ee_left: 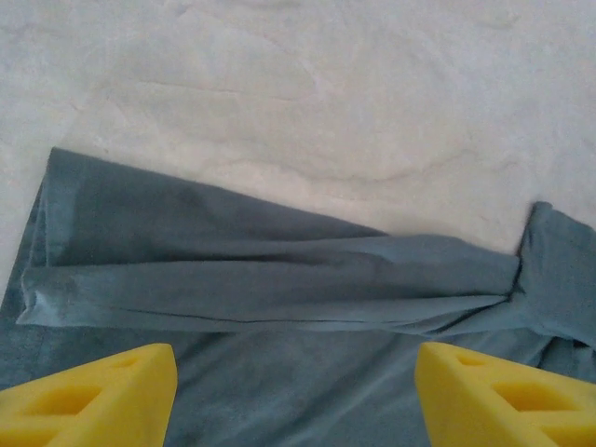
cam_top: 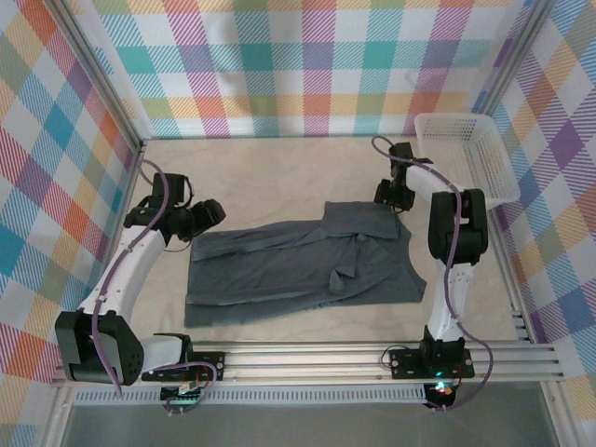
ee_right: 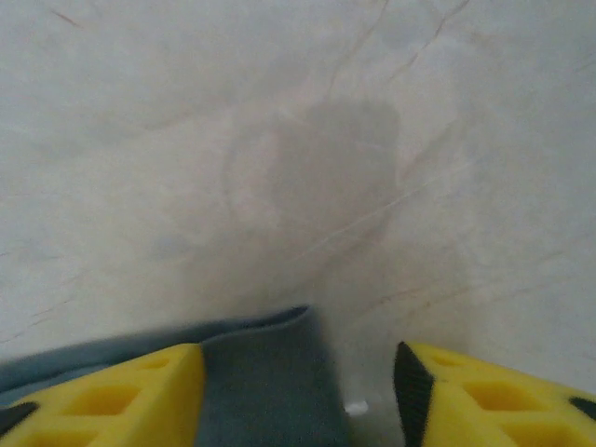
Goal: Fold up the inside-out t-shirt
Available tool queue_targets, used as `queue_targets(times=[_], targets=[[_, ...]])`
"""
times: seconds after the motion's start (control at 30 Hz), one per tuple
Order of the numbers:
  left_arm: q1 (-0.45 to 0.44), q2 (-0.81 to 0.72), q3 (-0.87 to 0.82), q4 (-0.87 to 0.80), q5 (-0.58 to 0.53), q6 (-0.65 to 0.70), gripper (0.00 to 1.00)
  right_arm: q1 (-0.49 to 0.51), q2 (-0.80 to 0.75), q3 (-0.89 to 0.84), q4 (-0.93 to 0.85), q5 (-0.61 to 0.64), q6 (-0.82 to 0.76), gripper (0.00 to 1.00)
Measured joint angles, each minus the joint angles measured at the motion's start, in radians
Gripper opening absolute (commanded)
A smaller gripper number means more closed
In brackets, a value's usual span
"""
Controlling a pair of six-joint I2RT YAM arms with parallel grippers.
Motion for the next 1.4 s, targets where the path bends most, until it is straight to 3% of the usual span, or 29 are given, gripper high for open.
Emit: queue_targets(times=[0.07,0.1,0.3,0.4,0.53,0.67,0.77,0.83,0.97,1.33,1.4], targets=[[-0.002,0.002,-0.013,-0.007,-0.003,0.0,0.68,0.005,0.0,0.02,-0.002,-0.024,-0.012,0.02],[-0.002,0.004,-0.013,-0.011,-0.003,0.0,0.68,0.011,0.002,0.025,0.0,-0.034,-0.013,0.0],[-0.002,0.019,-0.013,-0.023,-0.011,0.002,0.68,0.033,-0.011,0.032,-0.01,-0.08,-0.035,0.0],[-0.002,0.028,-0.012,-0.023,-0.011,0.003,0.68,0.034,-0.114,-0.029,0.014,-0.108,-0.034,0.0],[-0.002,0.045,-0.012,-0.022,-0.01,0.003,0.69,0.035,-0.468,-0.279,0.117,-0.127,0.011,0.0],[-0.002,0.054,-0.012,-0.021,-0.011,0.003,0.68,0.078,-1.056,-0.813,0.36,-0.105,0.13,0.0],[-0.003,0.055,-0.012,-0.021,-0.011,0.003,0.69,0.104,-1.335,-1.1,0.373,-0.1,0.197,0.57],[-0.003,0.055,-0.012,-0.02,-0.01,0.003,0.69,0.104,-1.378,-1.17,0.325,-0.097,0.208,0.71],[-0.011,0.064,-0.011,-0.018,-0.01,0.003,0.69,0.103,-1.275,-1.09,0.293,-0.123,0.188,0.71],[-0.066,0.05,-0.011,-0.015,0.028,0.006,0.72,0.143,-0.487,-0.534,0.323,-0.301,0.08,0.68],[-0.069,0.037,-0.011,-0.017,0.035,0.01,0.72,0.148,-0.39,-0.477,0.317,-0.319,0.064,0.61]])
